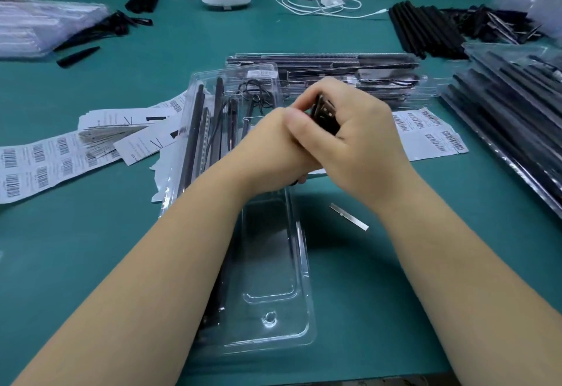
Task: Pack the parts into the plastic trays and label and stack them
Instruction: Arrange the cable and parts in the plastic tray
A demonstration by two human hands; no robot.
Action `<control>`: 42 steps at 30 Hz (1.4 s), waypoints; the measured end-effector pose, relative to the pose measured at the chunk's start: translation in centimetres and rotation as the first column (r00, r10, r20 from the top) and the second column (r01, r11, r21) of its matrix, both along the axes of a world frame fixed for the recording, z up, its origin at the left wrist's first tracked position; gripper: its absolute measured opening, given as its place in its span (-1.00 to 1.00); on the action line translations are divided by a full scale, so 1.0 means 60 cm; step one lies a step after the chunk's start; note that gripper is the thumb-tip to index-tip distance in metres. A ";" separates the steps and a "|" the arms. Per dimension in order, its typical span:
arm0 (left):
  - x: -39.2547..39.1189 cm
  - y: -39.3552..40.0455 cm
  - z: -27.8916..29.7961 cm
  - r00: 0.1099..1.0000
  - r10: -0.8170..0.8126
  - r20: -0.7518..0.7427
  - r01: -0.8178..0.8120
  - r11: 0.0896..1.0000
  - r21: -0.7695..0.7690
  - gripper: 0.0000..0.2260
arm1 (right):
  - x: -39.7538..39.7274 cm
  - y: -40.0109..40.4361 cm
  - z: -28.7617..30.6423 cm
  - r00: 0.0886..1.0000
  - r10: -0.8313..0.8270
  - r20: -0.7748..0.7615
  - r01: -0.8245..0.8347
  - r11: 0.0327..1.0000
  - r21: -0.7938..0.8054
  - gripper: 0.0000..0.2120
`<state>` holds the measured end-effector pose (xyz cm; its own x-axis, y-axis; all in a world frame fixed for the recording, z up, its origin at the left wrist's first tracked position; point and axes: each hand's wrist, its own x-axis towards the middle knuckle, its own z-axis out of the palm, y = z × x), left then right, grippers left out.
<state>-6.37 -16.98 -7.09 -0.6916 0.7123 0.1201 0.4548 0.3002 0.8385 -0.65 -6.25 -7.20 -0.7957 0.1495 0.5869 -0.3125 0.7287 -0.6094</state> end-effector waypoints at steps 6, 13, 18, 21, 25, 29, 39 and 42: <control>0.004 -0.007 0.003 0.986 -0.031 -0.166 0.017 0.996 -0.087 -0.74 | -0.011 0.017 -0.007 0.993 -0.065 0.096 0.075 0.992 -0.106 -0.80; -0.006 -0.014 0.000 0.954 -0.020 -0.299 -0.034 0.984 -0.176 -0.63 | -0.033 0.057 -0.015 0.974 -0.087 0.210 0.146 0.949 -0.281 -0.67; 0.003 0.009 -0.011 0.976 0.069 -0.204 -0.079 0.996 -0.037 -0.65 | -0.020 0.028 -0.004 1.000 0.023 0.020 -0.020 0.993 -0.113 -0.81; 0.004 0.005 -0.006 0.994 0.075 -0.081 -0.068 0.995 0.079 -0.83 | -0.015 0.014 -0.002 0.997 0.068 -0.028 -0.068 0.997 -0.025 -0.86; 0.002 0.001 -0.004 1.000 0.013 -0.024 -0.009 0.987 0.160 -0.77 | -0.016 0.009 -0.002 0.998 0.059 -0.025 -0.060 0.996 -0.070 -0.80; 0.004 0.003 -0.007 0.999 0.008 -0.045 0.001 0.978 0.209 -0.48 | -0.015 0.010 -0.003 0.997 0.051 0.049 -0.051 0.999 0.005 -0.81; -0.021 -0.054 0.023 0.997 -0.040 0.061 0.031 0.990 0.140 -0.71 | -0.016 0.037 -0.006 0.997 -0.071 0.040 0.073 0.996 -0.049 -0.80; -0.022 -0.055 0.025 0.998 0.059 0.015 -0.061 0.987 0.150 -0.76 | -0.014 0.036 -0.004 0.997 -0.071 0.029 0.071 0.997 0.003 -0.81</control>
